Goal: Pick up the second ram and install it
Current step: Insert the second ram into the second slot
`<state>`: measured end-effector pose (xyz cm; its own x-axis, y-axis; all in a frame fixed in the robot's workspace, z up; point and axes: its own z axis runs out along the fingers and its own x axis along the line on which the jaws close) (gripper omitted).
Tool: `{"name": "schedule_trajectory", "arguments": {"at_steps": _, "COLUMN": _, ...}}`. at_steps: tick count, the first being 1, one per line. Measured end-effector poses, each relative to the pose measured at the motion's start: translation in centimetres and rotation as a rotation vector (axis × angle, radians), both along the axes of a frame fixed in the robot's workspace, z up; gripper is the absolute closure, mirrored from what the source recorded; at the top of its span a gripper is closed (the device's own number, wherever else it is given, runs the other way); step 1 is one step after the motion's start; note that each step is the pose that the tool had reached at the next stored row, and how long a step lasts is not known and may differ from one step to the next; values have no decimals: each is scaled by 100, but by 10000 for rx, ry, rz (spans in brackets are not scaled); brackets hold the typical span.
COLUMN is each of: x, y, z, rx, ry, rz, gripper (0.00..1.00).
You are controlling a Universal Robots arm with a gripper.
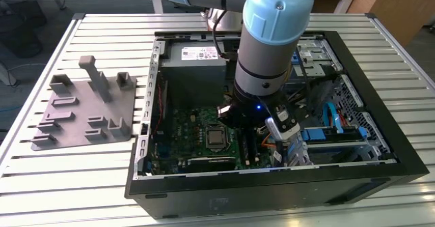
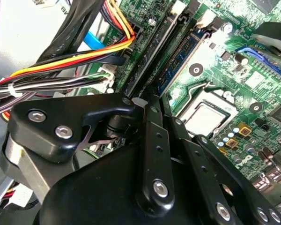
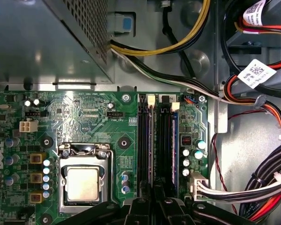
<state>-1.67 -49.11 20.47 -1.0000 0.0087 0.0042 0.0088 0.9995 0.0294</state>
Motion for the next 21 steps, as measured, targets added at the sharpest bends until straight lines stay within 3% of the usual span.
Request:
{"name": "schedule_trajectory", "arguments": {"at_steps": 8, "x": 0, "y": -1, "z": 12, "rx": -6, "ry": 2, "rz": 0, "gripper": 79}}
{"name": "schedule_trajectory", "arguments": {"at_steps": 17, "x": 0, "y": 33, "z": 409, "rx": 3, "ry": -1, "rz": 0, "gripper": 80}}
{"name": "schedule_trajectory", "arguments": {"at_steps": 19, "x": 0, "y": 37, "z": 499, "rx": 1, "ry": 0, "rz": 1, "gripper": 90}}
{"name": "schedule_trajectory", "arguments": {"at_steps": 21, "x": 0, "y": 39, "z": 588, "rx": 1, "ry": 0, "rz": 0, "gripper": 90}}
